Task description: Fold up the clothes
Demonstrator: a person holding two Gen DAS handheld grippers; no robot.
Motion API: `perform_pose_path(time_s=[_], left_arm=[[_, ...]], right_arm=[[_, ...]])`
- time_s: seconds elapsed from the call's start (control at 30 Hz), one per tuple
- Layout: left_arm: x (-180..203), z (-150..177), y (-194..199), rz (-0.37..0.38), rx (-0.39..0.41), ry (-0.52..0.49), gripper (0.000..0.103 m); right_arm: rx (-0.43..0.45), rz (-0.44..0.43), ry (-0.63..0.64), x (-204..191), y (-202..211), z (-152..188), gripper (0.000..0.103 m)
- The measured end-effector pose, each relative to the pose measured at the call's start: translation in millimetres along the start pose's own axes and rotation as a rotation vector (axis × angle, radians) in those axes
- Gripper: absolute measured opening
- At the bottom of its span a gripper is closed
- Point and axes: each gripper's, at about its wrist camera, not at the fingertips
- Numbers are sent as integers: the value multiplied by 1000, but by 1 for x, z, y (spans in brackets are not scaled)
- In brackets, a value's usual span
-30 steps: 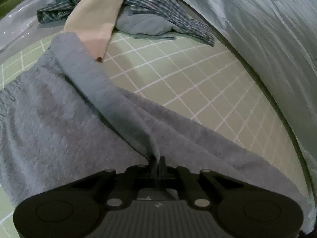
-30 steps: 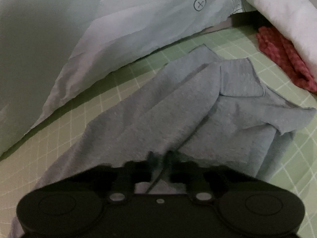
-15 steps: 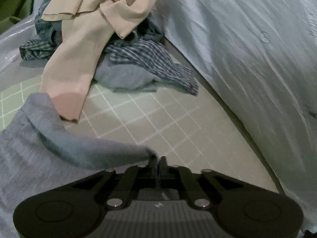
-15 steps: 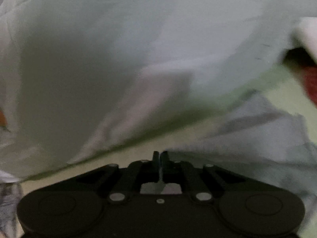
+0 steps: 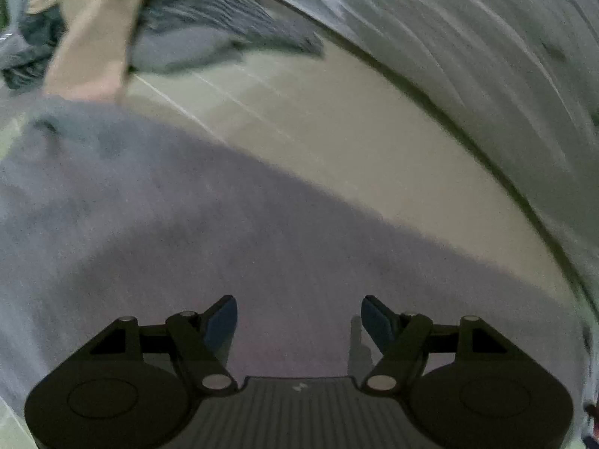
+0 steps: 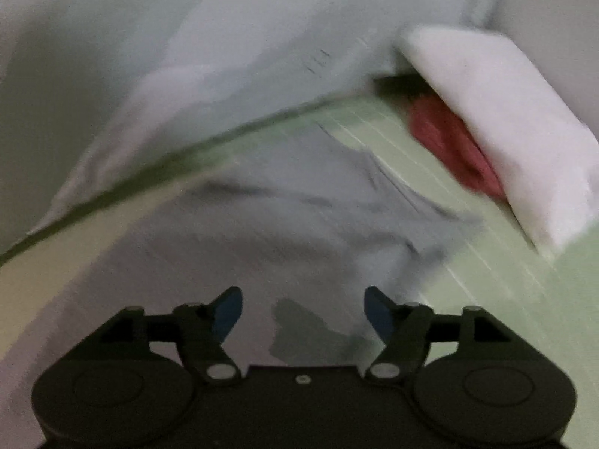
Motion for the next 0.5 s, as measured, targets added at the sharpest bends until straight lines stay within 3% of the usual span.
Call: perform_pose_path(time_s=[0.17, 0.23, 0.33, 0.37, 0.5], left_arm=[[32, 27, 0, 1, -65, -183, 78], [39, 33, 7, 21, -74, -202, 78], [48, 42, 22, 54, -69, -240, 78], [52, 46, 27, 57, -63, -261, 78], [66, 60, 46, 65, -48, -343, 78]], right_arm=[[-62, 33, -29, 3, -19, 7, 74], [-56, 27, -26, -1, -20, 10, 69], [-21, 18, -12, 2, -19, 14, 34], [-17, 15, -17, 7, -20, 14, 9], [-39, -33, -101, 35, -14, 21, 5]])
Point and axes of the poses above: each gripper's, at about its wrist camera, not at the fingertips, and y roughly against the way its jaws point, x to its right, z to its underside, and after that the axes turned 8 degrees about z, right-handed
